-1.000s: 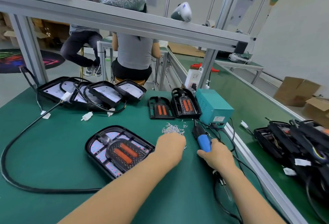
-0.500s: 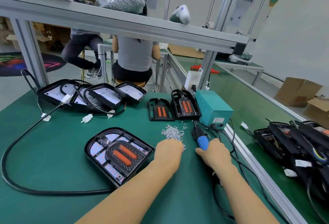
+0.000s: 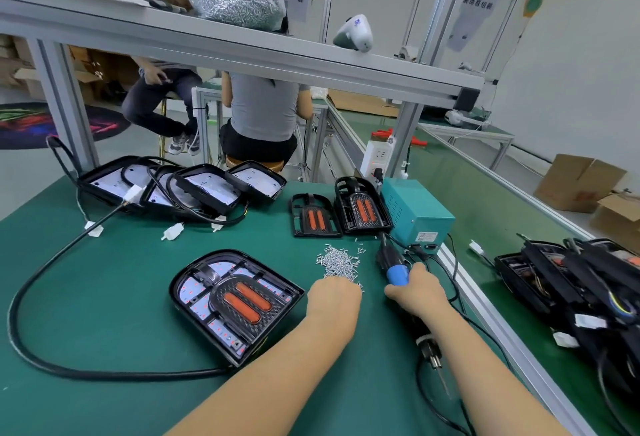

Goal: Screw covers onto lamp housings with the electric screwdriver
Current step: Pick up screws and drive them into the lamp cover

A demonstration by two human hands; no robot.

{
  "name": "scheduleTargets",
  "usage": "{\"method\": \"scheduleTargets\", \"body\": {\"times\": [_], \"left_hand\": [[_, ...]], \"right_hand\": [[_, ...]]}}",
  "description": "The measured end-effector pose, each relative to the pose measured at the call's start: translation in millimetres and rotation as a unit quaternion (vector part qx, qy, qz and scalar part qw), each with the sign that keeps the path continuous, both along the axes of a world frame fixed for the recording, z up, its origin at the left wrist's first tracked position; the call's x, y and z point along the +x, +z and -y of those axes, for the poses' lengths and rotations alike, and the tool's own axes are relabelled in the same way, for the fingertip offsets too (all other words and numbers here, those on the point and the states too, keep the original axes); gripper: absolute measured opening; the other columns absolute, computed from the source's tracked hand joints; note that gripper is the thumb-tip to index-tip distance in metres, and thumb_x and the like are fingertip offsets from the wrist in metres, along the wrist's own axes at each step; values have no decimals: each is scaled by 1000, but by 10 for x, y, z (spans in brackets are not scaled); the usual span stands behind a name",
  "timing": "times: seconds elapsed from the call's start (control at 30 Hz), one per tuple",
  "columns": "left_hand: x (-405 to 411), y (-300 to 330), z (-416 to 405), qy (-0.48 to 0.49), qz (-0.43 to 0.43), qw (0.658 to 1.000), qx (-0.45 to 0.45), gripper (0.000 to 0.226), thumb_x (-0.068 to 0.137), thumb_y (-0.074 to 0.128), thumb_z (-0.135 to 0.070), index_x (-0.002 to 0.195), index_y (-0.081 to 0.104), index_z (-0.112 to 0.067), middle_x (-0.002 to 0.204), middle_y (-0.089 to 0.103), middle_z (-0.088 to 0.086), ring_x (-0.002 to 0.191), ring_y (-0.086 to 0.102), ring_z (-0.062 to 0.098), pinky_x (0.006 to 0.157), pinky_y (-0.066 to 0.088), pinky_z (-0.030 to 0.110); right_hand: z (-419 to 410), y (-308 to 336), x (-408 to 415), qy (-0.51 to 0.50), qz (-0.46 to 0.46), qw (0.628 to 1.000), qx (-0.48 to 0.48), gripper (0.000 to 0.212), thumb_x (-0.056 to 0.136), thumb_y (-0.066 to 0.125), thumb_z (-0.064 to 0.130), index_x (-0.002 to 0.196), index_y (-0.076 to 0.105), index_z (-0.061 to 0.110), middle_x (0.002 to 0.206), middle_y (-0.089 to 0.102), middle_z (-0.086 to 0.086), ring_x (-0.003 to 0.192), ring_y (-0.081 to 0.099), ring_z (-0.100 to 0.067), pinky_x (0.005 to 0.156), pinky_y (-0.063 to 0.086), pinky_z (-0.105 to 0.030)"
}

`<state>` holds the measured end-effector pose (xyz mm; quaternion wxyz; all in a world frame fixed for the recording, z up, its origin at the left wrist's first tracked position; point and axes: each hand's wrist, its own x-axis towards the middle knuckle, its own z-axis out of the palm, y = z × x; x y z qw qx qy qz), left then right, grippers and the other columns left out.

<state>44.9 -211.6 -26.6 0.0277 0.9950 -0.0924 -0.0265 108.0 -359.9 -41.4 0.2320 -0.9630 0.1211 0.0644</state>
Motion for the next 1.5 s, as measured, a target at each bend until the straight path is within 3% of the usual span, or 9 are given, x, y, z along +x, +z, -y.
{"method": "scheduleTargets", "body": {"times": [0.13,0.23,0.33,0.43,0.6,0.9,1.1,1.3,1.5], "left_hand": [[-43,95,-28,30,31,991,-125,32,74,52,4,56,31,-12,56,31,5,57,37,28,46,24,28],[-64,254,-186,37,37,951,-305,21,71,54,-5,60,54,-22,58,45,3,63,44,26,57,37,25],[-137,414,-450,75,-4,842,-534,24,77,57,-1,90,72,-15,62,60,-3,56,57,17,65,56,28],[-205,543,-767,107,-19,747,-656,20,82,60,5,82,72,-11,64,64,7,56,59,14,61,58,26],[-372,555,-1299,150,-45,609,-778,7,85,63,2,89,66,-3,79,73,12,65,69,14,57,56,22],[-596,307,-1595,197,-113,438,-870,32,64,68,-2,96,66,3,77,71,12,60,67,15,51,55,21],[-642,264,-1579,167,-127,428,-879,26,69,69,-8,93,68,-1,80,71,10,62,66,14,50,55,23],[-674,261,-1549,149,-129,401,-895,11,71,68,-10,79,75,-6,77,69,8,60,64,13,49,55,24],[-676,265,-1515,157,-120,400,-895,17,72,66,-10,86,70,-3,74,68,7,59,63,11,49,55,23]], "right_hand": [[101,135,-16,-62,-20,938,341,20,78,66,5,92,53,1,72,57,-14,56,52,-25,56,44,-29],[6,378,-91,-60,-39,876,477,11,79,63,-4,78,54,3,52,55,-9,39,50,-18,42,46,-23],[-161,681,-201,-29,-37,824,565,15,77,62,-7,79,55,6,53,56,-6,39,51,-14,39,47,-22],[-323,1014,-308,10,1,761,648,21,68,60,-4,81,53,12,55,54,-2,40,50,-11,39,47,-20],[-509,1333,-477,50,118,654,746,23,74,56,-3,83,51,18,59,53,1,47,50,-11,50,48,-19],[-1089,1421,-665,35,224,486,844,16,91,52,5,79,48,15,56,50,5,45,46,-7,51,45,-18],[-1363,1415,-674,47,258,441,858,20,91,51,6,75,43,16,55,49,6,45,46,-7,50,45,-19],[-1512,1408,-704,73,283,471,832,18,71,59,10,76,44,17,55,48,6,46,46,-8,52,45,-20],[-1550,1411,-722,86,293,484,820,17,71,58,8,75,45,17,56,49,5,46,47,-8,51,45,-21]]}}
